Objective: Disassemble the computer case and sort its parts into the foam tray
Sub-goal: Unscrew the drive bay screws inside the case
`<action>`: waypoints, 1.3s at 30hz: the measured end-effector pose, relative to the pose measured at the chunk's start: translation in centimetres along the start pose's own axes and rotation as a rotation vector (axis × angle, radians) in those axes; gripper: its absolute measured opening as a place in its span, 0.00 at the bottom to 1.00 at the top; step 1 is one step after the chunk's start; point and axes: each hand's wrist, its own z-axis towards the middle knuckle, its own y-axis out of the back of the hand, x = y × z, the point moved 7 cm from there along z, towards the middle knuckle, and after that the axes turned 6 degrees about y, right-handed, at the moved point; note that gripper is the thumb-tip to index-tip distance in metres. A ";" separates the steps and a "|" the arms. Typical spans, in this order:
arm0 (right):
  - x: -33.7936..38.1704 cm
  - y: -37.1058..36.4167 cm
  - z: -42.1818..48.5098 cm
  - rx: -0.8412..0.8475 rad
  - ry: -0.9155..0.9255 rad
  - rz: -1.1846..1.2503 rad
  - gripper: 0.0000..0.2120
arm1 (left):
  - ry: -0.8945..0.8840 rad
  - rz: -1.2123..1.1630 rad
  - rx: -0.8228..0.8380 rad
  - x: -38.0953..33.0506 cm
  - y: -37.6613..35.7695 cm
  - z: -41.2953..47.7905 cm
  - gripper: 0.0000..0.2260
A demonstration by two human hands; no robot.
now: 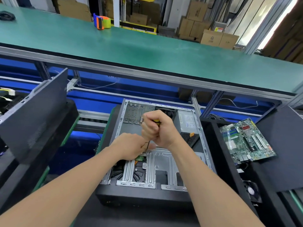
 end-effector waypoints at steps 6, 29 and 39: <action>-0.1 -0.1 0.3 0.061 0.003 0.119 0.20 | 0.023 -0.005 -0.003 0.3 -0.2 0.3 0.22; 0.4 0.6 -3.5 -0.973 0.249 -0.212 0.21 | 0.008 -0.033 0.015 -0.1 0.0 -0.5 0.14; 0.0 -0.3 -0.7 -0.139 0.053 -0.078 0.20 | 0.009 0.029 0.001 0.0 0.0 -0.1 0.17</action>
